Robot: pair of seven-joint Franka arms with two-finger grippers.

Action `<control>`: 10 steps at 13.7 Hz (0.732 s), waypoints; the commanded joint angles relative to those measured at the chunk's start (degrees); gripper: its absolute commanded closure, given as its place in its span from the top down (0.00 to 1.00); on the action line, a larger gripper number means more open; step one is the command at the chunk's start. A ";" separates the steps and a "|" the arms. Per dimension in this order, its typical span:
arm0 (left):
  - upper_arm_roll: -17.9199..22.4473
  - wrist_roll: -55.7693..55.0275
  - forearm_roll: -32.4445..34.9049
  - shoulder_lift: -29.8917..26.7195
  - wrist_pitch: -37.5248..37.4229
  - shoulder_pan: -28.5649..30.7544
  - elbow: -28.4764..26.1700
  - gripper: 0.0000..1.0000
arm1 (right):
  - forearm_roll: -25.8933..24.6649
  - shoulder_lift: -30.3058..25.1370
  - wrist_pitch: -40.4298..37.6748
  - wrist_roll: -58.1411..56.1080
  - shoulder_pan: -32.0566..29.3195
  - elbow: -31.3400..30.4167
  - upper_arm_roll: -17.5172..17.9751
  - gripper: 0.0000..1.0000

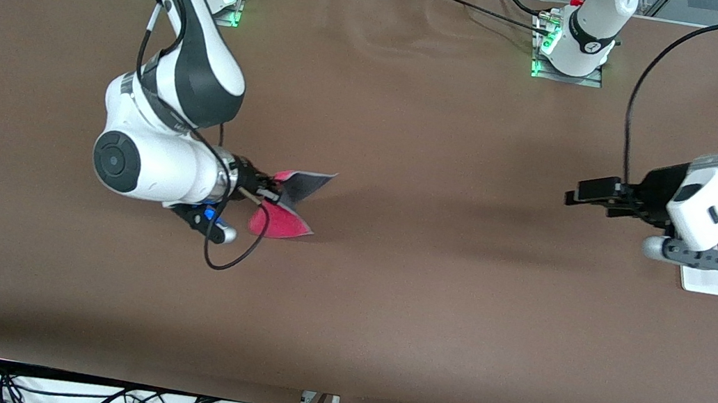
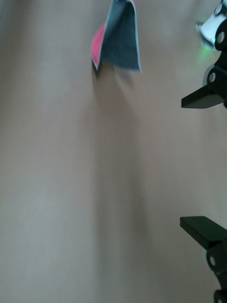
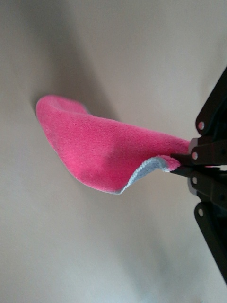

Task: Pass towel and hang on rack
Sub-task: 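Lift the towel with the right gripper while the left gripper approaches it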

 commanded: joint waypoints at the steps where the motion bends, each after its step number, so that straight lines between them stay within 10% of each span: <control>1: 0.19 0.15 -2.21 0.90 2.04 -4.46 -1.33 0.91 | 7.08 0.64 -1.47 10.97 -0.56 4.69 2.78 0.00; 10: -4.82 34.67 -13.70 -1.92 2.31 -6.75 -10.04 1.00 | 12.56 -0.85 8.72 35.70 -0.38 7.96 13.42 0.00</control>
